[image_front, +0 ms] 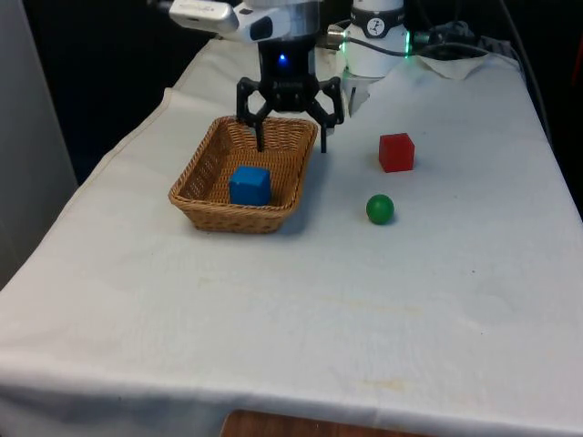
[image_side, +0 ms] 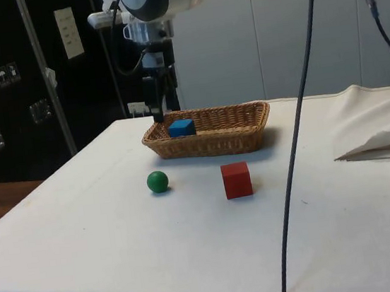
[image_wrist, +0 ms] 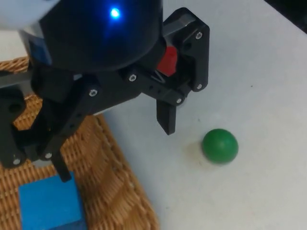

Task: Place all non-red objects into the basket.

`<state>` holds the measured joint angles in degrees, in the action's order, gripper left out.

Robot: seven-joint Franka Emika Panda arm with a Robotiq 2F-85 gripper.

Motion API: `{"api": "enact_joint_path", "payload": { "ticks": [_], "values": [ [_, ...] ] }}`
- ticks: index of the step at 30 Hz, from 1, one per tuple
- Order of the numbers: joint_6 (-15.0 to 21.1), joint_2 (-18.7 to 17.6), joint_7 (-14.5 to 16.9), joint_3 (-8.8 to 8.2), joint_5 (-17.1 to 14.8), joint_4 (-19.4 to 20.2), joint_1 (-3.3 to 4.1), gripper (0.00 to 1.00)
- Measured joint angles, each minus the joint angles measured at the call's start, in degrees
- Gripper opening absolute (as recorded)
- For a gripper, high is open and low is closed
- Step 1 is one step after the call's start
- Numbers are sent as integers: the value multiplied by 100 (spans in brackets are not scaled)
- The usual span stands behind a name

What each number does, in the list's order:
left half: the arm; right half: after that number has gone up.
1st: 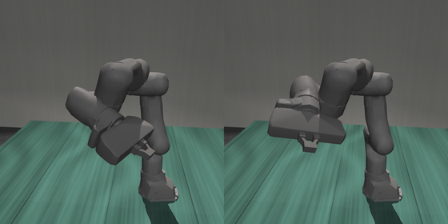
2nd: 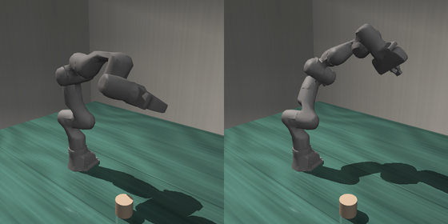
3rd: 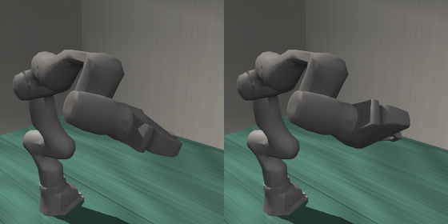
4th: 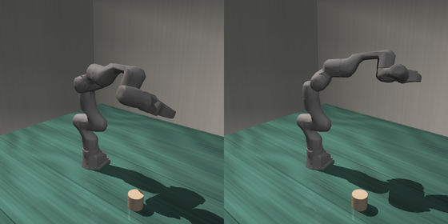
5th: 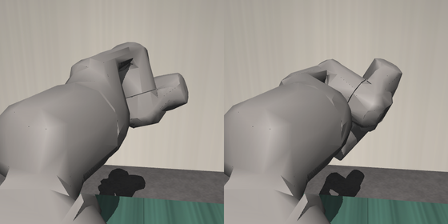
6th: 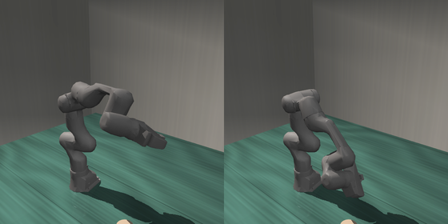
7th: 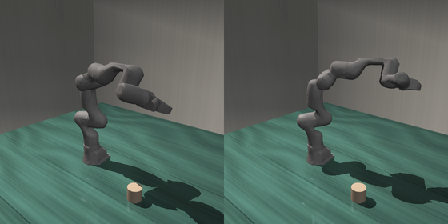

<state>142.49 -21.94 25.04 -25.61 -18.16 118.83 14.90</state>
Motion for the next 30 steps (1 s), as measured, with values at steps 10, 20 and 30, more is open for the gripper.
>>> {"api": "enact_joint_path", "payload": {
  "ticks": [10,20,30],
  "values": [
    [0,0,-241,212,0,80,17,100],
    [0,-6,-476,418,0,132,23,100],
    [-57,-11,-762,670,-6,149,29,100]
  ]
}}
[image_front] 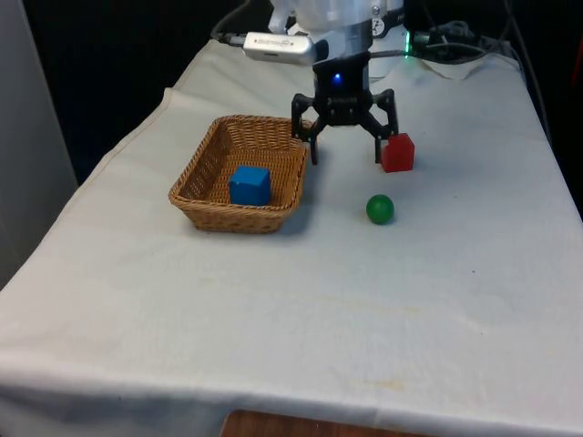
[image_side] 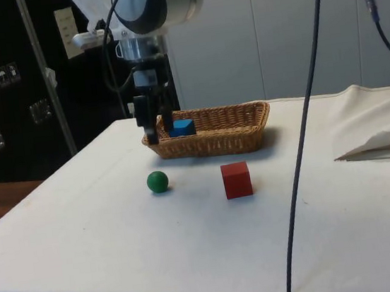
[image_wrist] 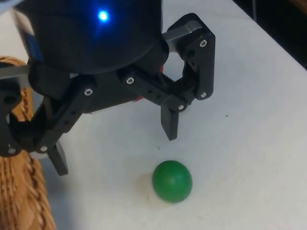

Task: Place all non-red objects into the basket.

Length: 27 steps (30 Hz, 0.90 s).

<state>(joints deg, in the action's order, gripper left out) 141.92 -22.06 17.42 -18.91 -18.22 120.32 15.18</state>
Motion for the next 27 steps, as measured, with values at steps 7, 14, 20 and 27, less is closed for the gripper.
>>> {"api": "enact_joint_path", "payload": {
  "ticks": [7,14,20,27],
  "values": [
    [0,-34,-183,166,-6,11,0,100],
    [6,-80,-241,246,-11,-34,0,100],
    [34,-92,-269,298,-11,-34,0,100],
    [138,-155,-338,401,-23,-29,0,100]
  ]
}}
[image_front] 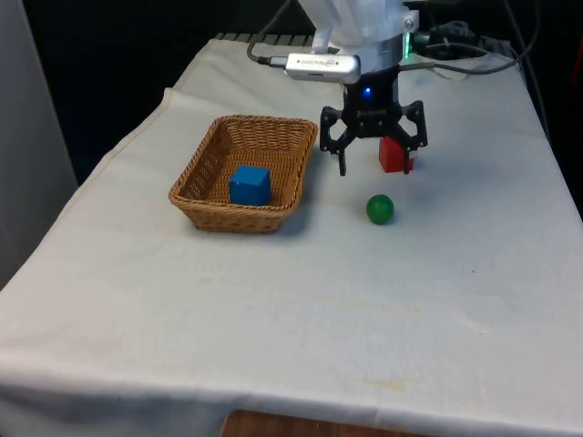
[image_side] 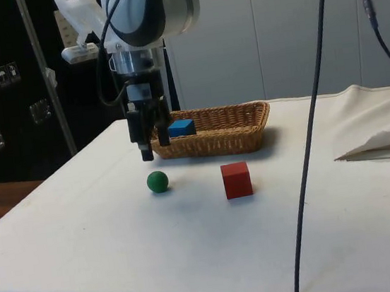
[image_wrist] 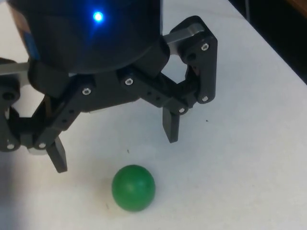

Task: Place all non-red objects into the basket.

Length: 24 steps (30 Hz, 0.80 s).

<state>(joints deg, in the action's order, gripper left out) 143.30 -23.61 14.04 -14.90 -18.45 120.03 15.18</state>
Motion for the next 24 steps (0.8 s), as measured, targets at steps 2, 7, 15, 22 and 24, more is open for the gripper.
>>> {"api": "enact_joint_path", "payload": {
  "ticks": [2,7,15,22,24],
  "values": [
    [63,-46,-17,40,-17,0,0,100],
    [155,-120,-40,86,-23,0,0,100],
    [309,-275,-69,132,-34,-46,0,100],
    [390,-367,-109,172,-57,-97,0,100],
    [407,-378,-120,183,-57,-97,0,100]
  ]
}}
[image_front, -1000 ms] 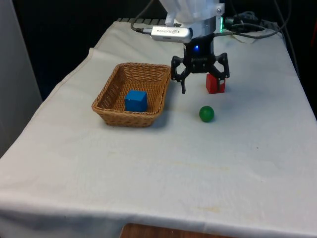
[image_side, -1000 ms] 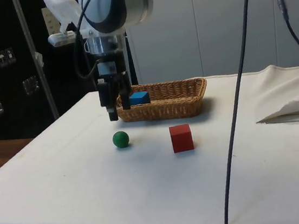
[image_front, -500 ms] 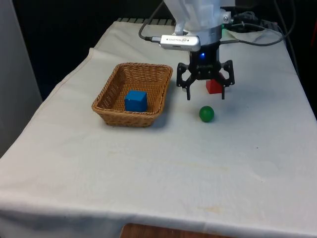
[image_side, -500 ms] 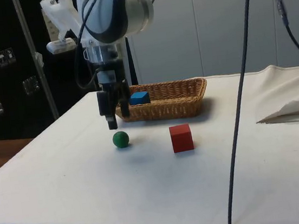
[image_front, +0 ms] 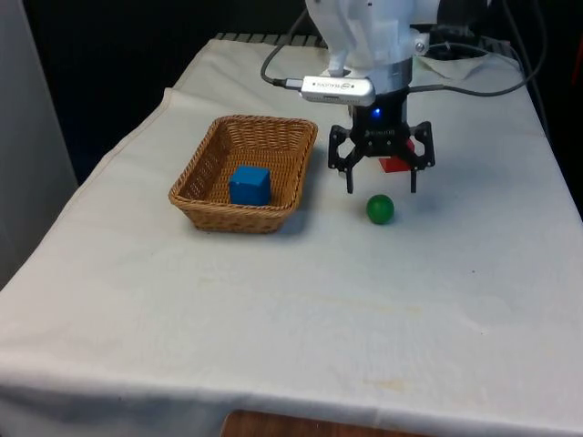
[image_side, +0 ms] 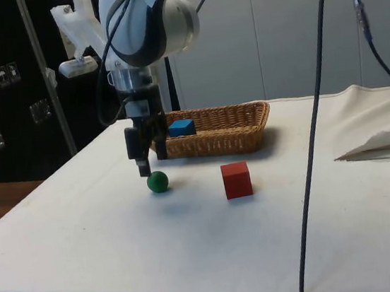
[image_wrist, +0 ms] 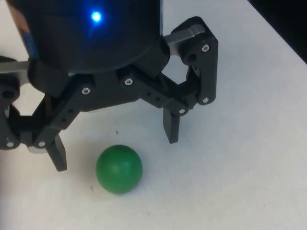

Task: Place all non-red objects into the basket.

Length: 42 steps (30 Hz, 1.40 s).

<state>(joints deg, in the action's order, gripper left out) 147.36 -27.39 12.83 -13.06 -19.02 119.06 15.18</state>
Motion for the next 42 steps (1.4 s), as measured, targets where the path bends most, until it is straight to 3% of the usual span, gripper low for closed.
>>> {"api": "enact_joint_path", "payload": {
  "ticks": [15,27,42],
  "values": [
    [212,-218,-23,126,-195,-29,0,100],
    [281,-430,-23,138,-206,-189,0,100],
    [292,-430,-17,132,-206,-189,-6,100]
  ]
}}
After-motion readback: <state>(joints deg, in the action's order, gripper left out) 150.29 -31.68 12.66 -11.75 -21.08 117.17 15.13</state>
